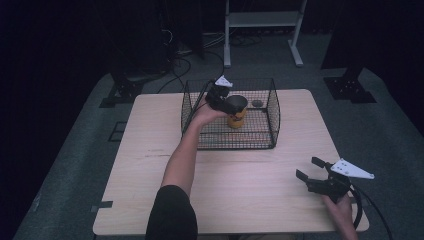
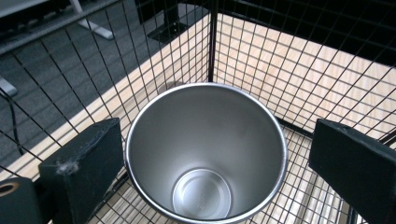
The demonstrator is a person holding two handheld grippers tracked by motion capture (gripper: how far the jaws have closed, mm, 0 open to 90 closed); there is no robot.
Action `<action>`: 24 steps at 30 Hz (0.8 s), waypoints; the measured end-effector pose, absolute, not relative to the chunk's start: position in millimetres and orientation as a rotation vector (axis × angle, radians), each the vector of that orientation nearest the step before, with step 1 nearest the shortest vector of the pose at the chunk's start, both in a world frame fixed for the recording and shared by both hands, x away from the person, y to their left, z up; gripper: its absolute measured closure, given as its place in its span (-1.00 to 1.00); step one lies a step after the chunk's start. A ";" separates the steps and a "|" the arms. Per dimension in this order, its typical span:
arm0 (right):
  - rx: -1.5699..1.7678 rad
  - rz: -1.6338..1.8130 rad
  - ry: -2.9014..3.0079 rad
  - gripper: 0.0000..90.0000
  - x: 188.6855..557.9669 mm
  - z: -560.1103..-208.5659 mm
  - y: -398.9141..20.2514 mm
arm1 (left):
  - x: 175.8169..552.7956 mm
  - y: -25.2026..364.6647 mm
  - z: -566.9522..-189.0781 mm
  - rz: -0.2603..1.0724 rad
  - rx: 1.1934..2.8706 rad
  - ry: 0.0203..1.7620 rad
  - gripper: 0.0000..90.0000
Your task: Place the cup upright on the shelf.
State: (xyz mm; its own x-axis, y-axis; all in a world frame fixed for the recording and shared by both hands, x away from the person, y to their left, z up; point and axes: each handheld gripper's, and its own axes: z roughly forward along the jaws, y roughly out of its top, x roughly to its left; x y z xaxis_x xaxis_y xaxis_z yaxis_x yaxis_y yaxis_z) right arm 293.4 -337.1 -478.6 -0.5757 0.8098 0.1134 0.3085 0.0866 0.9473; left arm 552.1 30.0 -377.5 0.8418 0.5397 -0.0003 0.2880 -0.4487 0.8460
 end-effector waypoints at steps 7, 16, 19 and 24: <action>1.103 1.499 1.925 -0.71 293.4 -478.6 -337.4 | 546.6 34.1 -371.8 0.359 2.026 0.594 -0.95; 1.100 1.495 1.922 -0.71 293.1 -478.6 -337.0 | 533.8 42.5 -363.0 0.364 1.991 0.576 -0.95; 1.102 1.496 1.922 -0.71 293.2 -478.6 -337.1 | 526.5 44.6 -358.9 0.373 1.975 0.565 -0.96; 1.101 1.495 1.921 -0.71 293.1 -478.6 -336.9 | 520.4 46.2 -356.2 0.380 1.974 0.560 -0.95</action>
State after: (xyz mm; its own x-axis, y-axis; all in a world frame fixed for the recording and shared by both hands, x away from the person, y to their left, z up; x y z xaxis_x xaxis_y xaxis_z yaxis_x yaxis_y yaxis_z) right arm 293.1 -336.9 -478.6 -0.5707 0.8137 0.1106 0.3069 0.0864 0.9478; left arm 520.4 46.2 -356.2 0.8429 0.5375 0.0236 0.2209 -0.3858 0.8958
